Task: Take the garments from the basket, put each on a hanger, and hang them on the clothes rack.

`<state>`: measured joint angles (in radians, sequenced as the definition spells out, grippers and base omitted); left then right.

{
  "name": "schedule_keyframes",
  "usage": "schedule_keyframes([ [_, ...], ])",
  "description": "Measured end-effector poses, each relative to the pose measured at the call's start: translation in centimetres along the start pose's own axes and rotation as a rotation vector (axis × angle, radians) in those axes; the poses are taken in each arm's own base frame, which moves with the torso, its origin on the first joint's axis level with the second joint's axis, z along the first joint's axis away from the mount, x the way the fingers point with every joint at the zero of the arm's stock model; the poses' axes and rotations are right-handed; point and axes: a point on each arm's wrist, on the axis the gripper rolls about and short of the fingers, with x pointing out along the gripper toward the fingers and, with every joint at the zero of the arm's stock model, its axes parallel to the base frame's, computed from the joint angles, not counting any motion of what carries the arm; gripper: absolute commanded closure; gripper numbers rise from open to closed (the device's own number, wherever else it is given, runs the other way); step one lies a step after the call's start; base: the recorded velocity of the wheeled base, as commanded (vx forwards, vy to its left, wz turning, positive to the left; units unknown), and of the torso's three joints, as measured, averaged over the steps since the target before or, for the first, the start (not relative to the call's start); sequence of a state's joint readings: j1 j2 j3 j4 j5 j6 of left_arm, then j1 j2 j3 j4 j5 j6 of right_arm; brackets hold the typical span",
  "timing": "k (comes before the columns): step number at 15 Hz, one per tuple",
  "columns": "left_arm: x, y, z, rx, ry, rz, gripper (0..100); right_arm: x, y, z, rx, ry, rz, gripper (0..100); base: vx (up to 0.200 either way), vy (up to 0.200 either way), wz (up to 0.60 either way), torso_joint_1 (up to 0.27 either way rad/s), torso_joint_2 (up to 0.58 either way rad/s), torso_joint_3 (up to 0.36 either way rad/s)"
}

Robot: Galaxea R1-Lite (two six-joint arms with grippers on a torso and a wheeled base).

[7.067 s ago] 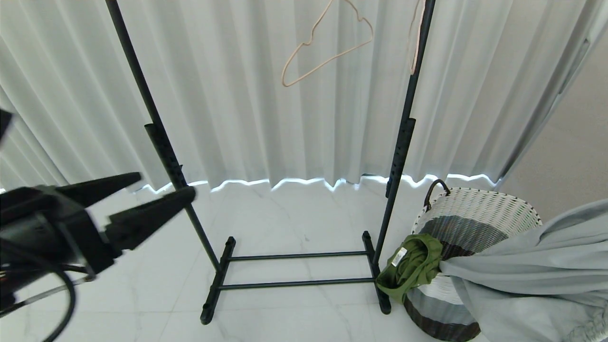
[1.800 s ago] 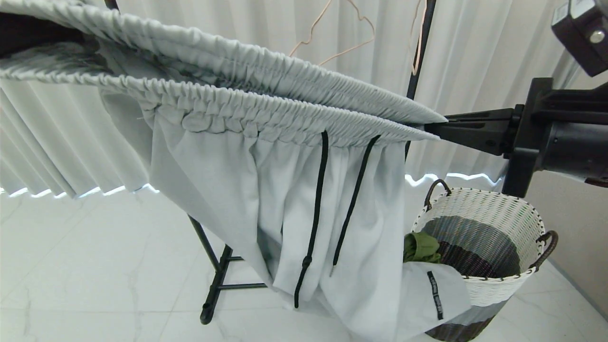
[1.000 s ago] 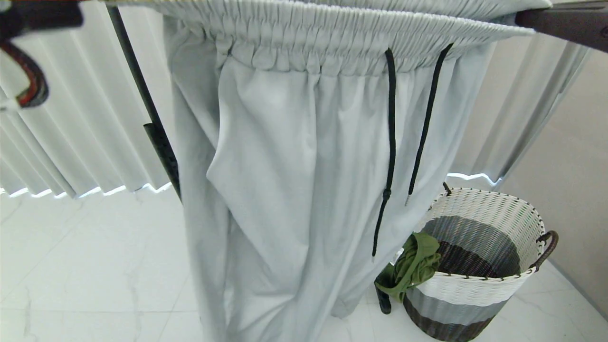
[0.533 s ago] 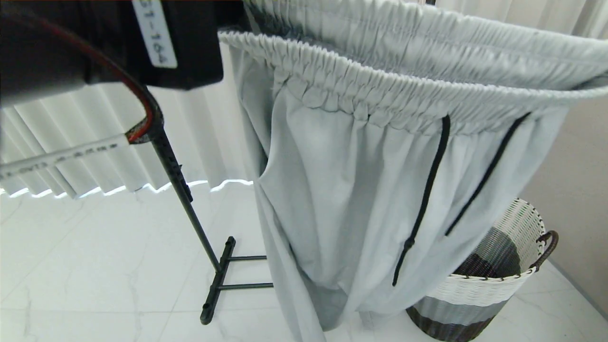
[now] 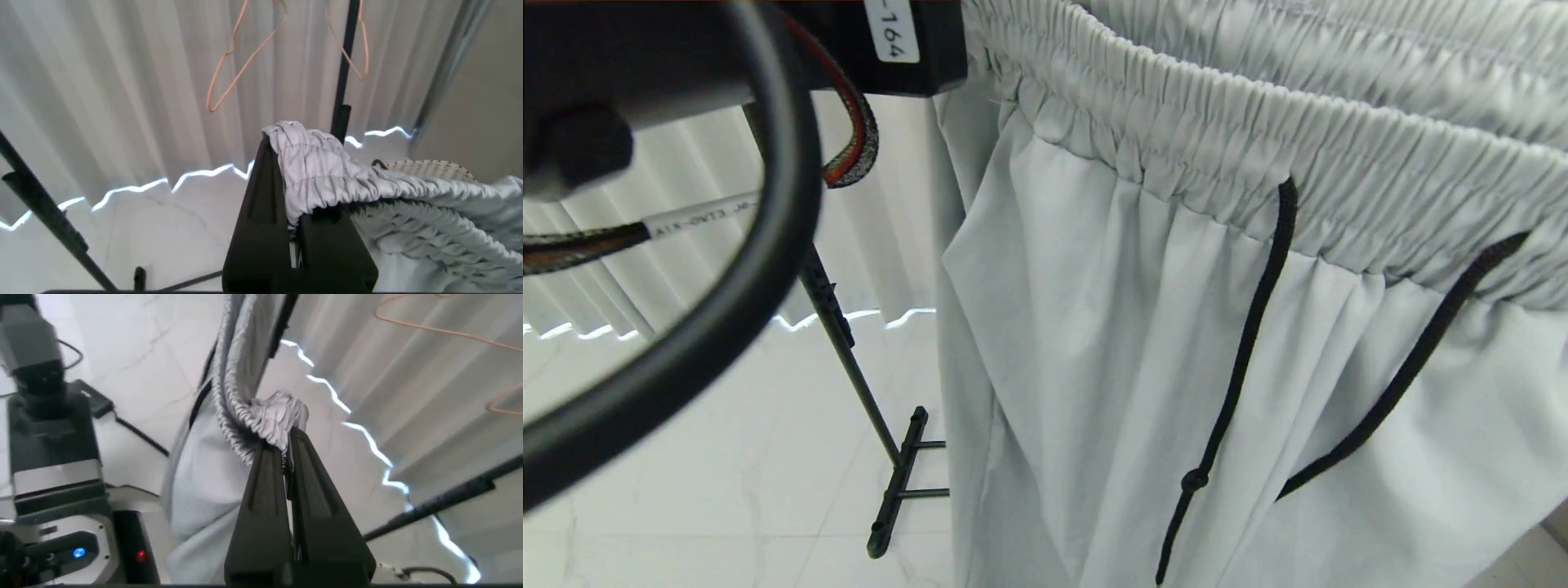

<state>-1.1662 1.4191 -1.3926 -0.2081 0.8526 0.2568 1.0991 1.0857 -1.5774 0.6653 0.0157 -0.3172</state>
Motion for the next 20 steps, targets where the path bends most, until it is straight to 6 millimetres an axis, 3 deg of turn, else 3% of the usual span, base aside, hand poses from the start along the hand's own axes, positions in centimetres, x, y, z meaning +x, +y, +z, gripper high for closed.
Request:
schedule_keyframes([
  [4,-1.5,1.7,-0.7,0.071,0.064,-0.011,100,1.0,-0.6,0.2,0.007,0.053,-0.228,100,0.000,0.000,0.00,0.000,0.00,0.000],
  [7,-4.1,4.4,-1.9,0.158,0.142,-0.032,100,3.9,-1.4,1.6,0.033,-0.031,-0.321,100,0.000,0.000,0.00,0.000,0.00,0.000],
  [10,-6.1,5.7,-2.2,0.150,0.128,-0.078,100,6.8,-2.3,2.8,0.047,-0.139,-0.380,100,0.000,0.000,0.00,0.000,0.00,0.000],
  [12,-7.8,5.9,-2.0,0.114,0.092,-0.166,100,9.6,-3.0,3.7,0.057,-0.236,-0.421,100,0.000,0.000,0.00,0.000,0.00,0.000],
  [14,-8.5,6.0,-1.1,0.030,0.050,-0.209,100,11.4,-3.1,3.3,0.054,-0.205,-0.417,100,0.000,0.000,0.00,0.000,0.00,0.000],
  [17,-8.3,5.8,0.0,-0.065,-0.009,-0.195,100,12.0,-3.2,2.9,0.055,-0.185,-0.418,100,0.000,0.000,0.00,0.000,0.00,0.000],
  [20,-7.6,4.8,-0.2,-0.054,-0.003,-0.191,100,11.7,-3.6,2.8,0.057,-0.177,-0.441,100,0.000,0.000,0.00,0.000,0.00,0.000],
])
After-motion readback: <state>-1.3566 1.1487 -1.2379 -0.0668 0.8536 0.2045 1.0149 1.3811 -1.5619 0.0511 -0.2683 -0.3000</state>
